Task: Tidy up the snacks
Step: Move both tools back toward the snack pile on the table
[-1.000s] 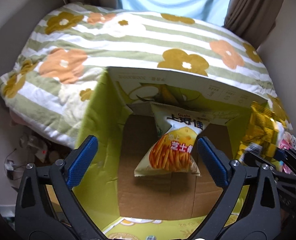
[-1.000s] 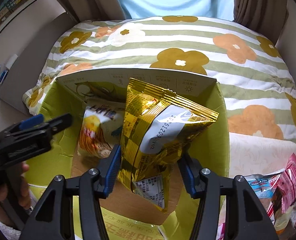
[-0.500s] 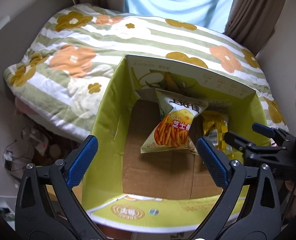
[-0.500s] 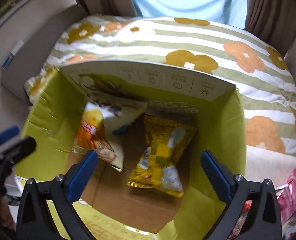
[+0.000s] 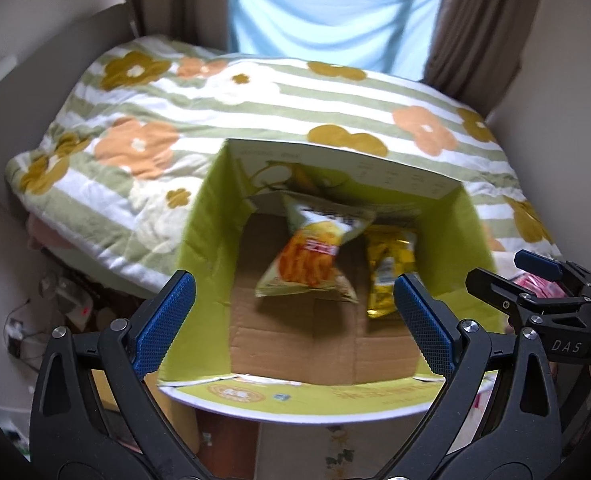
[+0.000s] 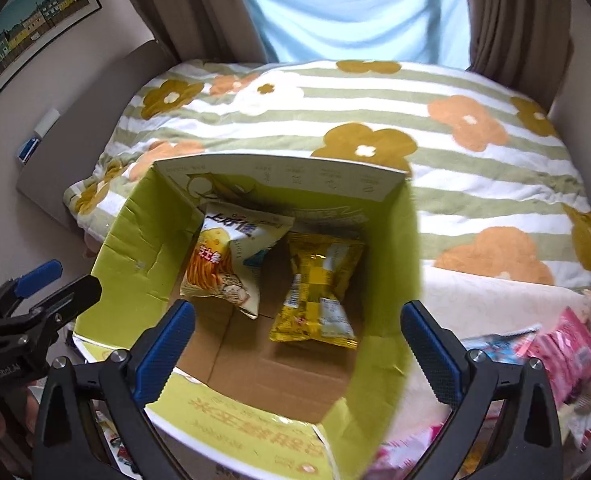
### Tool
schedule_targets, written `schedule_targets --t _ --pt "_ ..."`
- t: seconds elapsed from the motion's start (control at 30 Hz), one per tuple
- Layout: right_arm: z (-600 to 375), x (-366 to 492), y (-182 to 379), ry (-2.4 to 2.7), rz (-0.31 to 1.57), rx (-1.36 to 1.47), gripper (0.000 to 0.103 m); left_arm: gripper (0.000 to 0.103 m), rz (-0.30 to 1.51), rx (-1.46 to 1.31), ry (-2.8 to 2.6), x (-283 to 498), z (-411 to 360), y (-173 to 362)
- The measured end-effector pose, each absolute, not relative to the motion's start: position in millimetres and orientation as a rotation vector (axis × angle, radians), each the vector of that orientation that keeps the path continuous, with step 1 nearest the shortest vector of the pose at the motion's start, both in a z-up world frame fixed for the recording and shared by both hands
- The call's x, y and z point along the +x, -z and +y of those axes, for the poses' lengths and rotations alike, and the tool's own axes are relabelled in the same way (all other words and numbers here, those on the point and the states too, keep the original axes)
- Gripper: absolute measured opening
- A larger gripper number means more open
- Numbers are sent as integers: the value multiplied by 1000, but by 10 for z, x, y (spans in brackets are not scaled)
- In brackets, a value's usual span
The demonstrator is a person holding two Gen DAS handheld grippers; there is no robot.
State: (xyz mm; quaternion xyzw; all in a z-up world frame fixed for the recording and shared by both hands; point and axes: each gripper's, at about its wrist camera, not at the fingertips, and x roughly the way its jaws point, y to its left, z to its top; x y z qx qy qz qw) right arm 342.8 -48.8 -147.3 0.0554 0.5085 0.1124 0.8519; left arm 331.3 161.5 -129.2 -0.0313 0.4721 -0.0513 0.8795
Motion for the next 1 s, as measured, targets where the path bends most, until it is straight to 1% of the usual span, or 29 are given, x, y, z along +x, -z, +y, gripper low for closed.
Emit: schedule_targets --t 0.17,0.47,0.8,1.0 --pt "-755 3180 1312 -206 1038 176 102 99 985 -65 217 3180 1317 1224" --pt "-1357 2700 1067 -100 981 180 102 99 965 -41 324 2926 625 1092" --pt "-2244 2285 1077 -77 954 194 102 99 967 -60 305 2615 -194 1084" --pt "-2704 2122 1242 -104 978 179 102 99 987 -86 301 2518 -738 1175"
